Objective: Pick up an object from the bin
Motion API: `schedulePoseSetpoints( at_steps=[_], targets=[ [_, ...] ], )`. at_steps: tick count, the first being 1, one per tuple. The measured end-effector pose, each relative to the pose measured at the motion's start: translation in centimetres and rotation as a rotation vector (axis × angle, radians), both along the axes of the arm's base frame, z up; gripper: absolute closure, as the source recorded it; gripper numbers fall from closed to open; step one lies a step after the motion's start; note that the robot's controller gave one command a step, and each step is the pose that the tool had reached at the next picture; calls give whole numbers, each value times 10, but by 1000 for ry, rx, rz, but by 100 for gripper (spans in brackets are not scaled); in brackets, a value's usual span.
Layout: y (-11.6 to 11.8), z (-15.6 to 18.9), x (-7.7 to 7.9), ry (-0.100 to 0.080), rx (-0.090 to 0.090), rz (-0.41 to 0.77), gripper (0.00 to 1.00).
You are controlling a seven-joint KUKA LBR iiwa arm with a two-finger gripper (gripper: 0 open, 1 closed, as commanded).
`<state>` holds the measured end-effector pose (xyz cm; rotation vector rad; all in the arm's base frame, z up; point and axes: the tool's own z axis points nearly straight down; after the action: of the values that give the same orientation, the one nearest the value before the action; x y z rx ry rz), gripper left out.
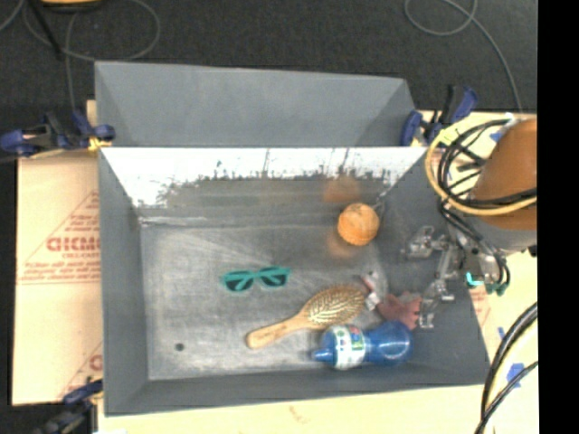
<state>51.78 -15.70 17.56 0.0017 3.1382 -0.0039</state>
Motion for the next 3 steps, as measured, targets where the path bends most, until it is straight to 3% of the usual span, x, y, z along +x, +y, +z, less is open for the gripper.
schedulePoseSetpoints(
  at_steps=[1, 2, 3],
  targets=[
    [5, -44, 10, -6, -2, 77, 0],
    [5, -75, 20, -1, 0, 318, 0],
    [20, -95, 44, -1, -2, 410, 100]
  ],
)
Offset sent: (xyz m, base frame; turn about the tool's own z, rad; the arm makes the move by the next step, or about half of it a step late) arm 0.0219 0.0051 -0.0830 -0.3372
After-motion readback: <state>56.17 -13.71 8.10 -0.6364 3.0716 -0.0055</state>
